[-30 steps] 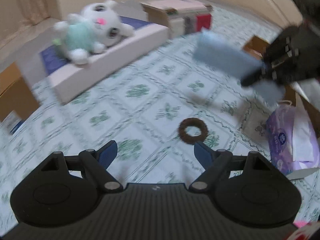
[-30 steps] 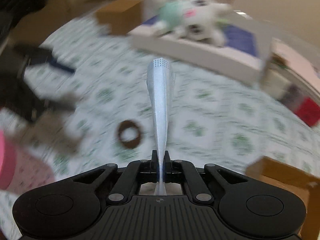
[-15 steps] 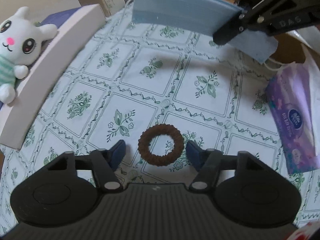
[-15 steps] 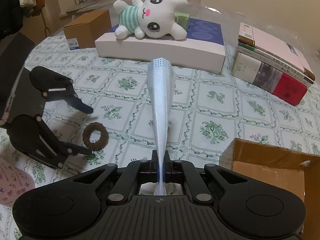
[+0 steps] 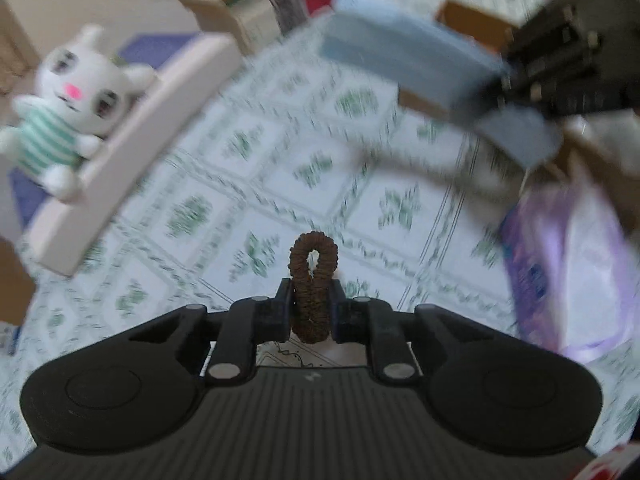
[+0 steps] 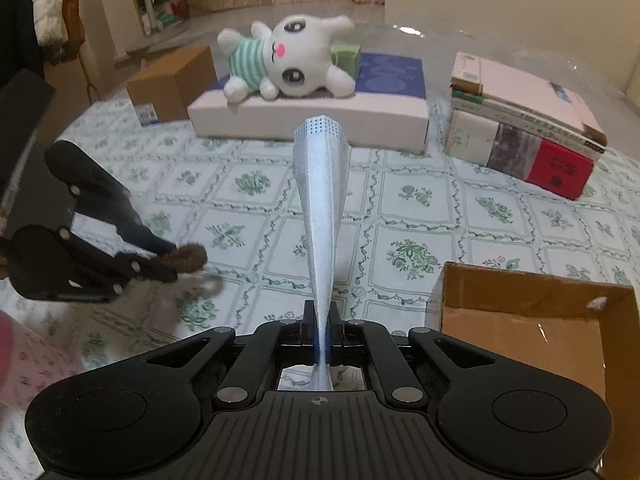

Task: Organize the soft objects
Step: 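Carry the face mask and scrunchie over the cardboard box with both tools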

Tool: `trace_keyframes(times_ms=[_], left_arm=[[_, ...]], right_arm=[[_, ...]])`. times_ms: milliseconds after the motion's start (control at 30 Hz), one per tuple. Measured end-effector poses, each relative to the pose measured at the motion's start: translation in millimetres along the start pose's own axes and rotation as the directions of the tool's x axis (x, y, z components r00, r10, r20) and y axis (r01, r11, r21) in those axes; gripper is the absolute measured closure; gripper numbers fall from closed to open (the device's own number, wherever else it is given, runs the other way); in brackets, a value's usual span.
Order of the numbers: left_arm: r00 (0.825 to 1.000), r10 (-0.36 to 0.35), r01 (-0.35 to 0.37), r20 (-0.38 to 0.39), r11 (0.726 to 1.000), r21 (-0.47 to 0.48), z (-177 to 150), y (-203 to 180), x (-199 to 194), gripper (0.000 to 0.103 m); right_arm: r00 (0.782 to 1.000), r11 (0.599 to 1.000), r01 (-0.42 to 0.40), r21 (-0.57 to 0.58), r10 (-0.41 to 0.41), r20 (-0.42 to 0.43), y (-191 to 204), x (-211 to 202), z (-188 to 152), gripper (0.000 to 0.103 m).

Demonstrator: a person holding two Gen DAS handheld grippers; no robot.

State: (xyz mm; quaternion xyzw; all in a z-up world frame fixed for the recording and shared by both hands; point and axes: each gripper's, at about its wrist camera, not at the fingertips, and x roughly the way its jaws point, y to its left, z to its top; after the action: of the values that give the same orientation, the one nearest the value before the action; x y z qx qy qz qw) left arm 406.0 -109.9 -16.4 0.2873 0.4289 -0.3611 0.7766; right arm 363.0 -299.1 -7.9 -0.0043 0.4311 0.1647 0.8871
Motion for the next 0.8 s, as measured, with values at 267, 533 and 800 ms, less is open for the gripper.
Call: trace_keyframes(times_ms=[267,533,800], left_arm=[[0.988,0.088,-0.064,0.126,0.981,-0.186,10,-43,-93,0.087],[0.964,0.114,-0.021,0.241,0.934,-0.356,-12,-115,-150,0.087],[0.935,0.174,0.011,0.308,0.856,-0.517,-51,-177,-176,0.087]], right_arm=[[0.995,0.997,-0.024,0.069,0.017,0.102,18,-82,-15,0.1],[0.983,0.995,-0.025,0.094,0.007,0.184,37,-163,-58,0.1],[0.978,0.991,-0.007,0.132,-0.021,0.209,47,-204,-121,0.1]])
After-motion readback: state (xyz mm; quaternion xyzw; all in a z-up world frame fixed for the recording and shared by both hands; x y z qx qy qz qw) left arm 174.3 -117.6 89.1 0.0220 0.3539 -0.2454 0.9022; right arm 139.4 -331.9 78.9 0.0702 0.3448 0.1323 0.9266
